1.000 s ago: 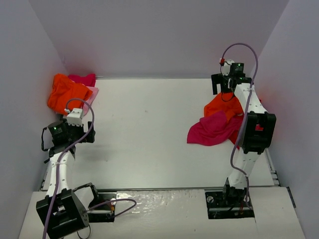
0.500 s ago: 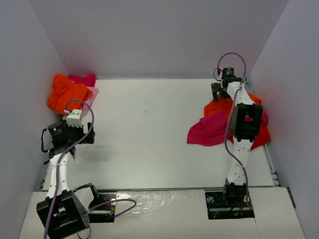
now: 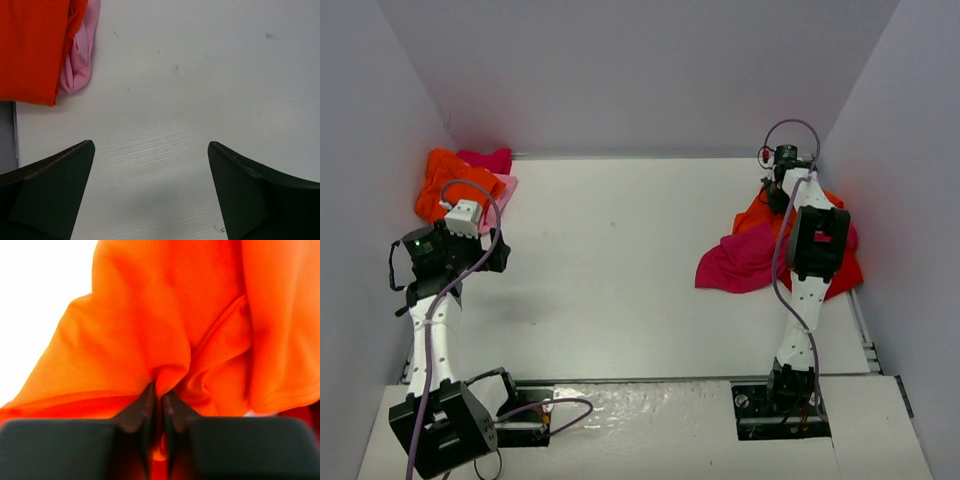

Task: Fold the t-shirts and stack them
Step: Grab the tshirt from the pile

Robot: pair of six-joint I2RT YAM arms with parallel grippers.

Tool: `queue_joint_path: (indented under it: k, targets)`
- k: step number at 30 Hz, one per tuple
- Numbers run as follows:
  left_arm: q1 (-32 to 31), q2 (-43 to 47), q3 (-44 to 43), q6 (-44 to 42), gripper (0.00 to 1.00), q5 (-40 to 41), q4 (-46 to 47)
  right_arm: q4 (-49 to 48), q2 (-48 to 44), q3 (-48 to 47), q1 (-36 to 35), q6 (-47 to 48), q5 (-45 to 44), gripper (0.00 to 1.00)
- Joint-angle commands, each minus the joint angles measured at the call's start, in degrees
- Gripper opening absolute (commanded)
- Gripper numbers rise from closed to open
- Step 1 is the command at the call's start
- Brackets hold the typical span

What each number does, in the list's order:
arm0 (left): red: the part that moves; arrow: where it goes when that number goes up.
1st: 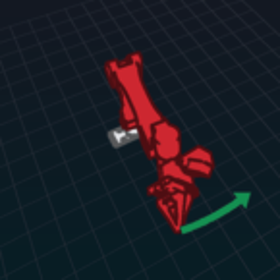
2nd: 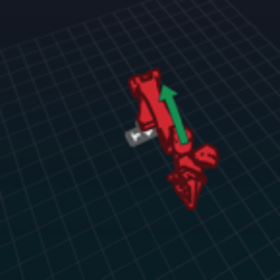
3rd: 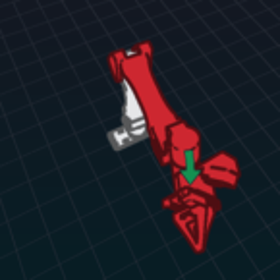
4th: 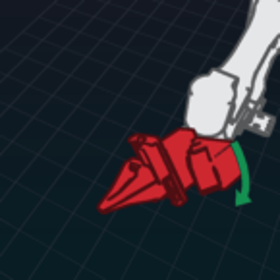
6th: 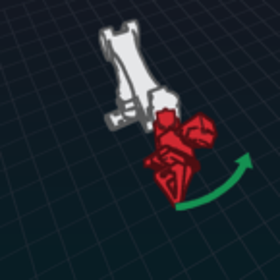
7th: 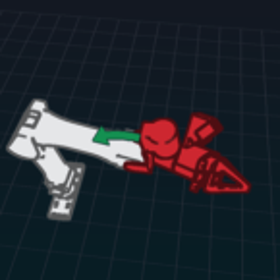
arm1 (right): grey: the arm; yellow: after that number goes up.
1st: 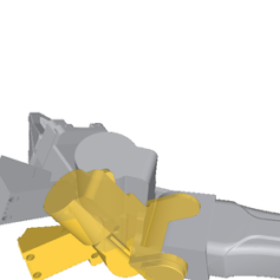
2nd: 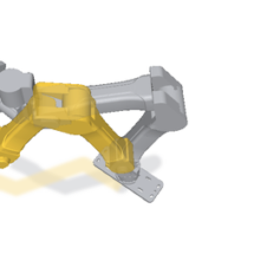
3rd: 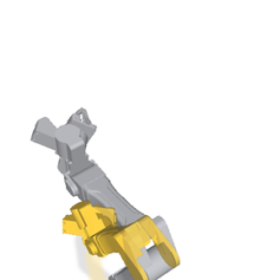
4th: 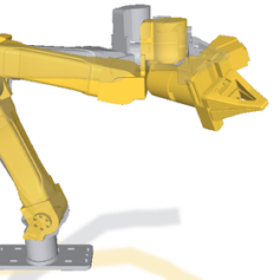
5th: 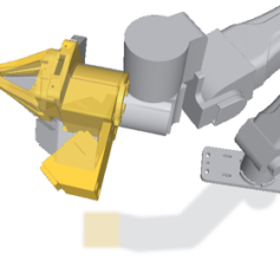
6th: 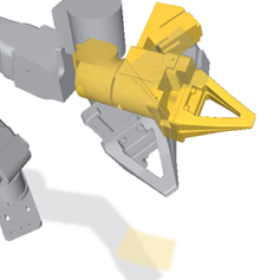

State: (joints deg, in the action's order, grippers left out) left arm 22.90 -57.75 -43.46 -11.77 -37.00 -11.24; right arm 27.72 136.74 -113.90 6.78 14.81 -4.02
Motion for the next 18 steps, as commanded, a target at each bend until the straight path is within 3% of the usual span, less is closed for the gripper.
queue_joint_path:
  k: [1,4,6,10,18]
  targets:
    - [0.0,-1.3,-8.3,0.1,0.91,-8.8,0.3,5.0,0.0,2.0,-1.7,2.1,5.6,0.0]
    - [-0.2,-2.2,-11.6,4.0,0.77,-9.7,1.0,4.2,-5.5,2.1,-4.9,3.1,5.1,0.0]
    - [-0.2,-2.8,-13.2,5.8,0.75,-9.0,1.8,3.3,-10.6,2.5,-8.4,4.4,4.6,0.0]
    - [-0.4,-3.6,-13.6,7.5,0.92,-8.8,3.8,-0.3,-23.3,3.3,-15.7,5.6,4.2,0.0]
    - [-2.0,-3.6,-8.7,7.1,0.92,-7.3,6.2,-3.1,-35.4,4.2,-27.6,5.2,7.8,0.0]
